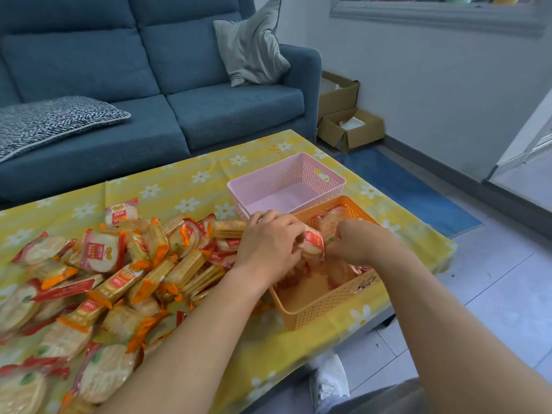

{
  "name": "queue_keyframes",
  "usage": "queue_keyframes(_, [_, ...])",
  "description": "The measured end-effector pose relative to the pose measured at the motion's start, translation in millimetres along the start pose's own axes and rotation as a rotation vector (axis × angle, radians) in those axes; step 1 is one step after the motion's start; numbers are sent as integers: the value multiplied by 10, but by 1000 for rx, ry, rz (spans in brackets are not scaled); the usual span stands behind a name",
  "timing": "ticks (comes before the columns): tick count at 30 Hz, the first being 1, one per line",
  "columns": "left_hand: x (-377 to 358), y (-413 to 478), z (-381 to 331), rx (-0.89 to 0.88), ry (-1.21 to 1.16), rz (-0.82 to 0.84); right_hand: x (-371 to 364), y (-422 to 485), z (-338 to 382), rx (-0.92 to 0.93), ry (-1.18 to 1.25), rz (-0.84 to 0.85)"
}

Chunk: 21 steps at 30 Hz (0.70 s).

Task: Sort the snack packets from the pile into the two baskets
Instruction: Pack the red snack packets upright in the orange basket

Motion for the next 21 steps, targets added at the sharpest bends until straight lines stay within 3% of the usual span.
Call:
queue_keyframes(6, [-101, -14, -109, -56, 67, 33, 44, 3, 72, -70, 441, -166])
queue_keyframes(9, [-167, -4, -109, -15, 68, 36, -77, 47, 171, -34, 543, -94])
queue_keyframes(13, [-207, -27, -48, 112, -95, -12, -114, 85, 119, -82, 900, 58])
queue_keyframes(17, [-214, -15, -21, 170, -181, 98, -101, 2, 98, -119, 1025, 201])
queue_keyframes(21, [-215, 5, -46, 146, -79, 204, -78, 11, 53, -166, 1347, 229])
Point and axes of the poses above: each hand's wrist, its own y-axis towards the middle knuckle, its own x-axis out of the back of the hand, z = x × y, the point moved 2 cm from there along y, towards the middle knuckle, and after that the axes turned 4 degrees about -y, right-handed, at the moved point
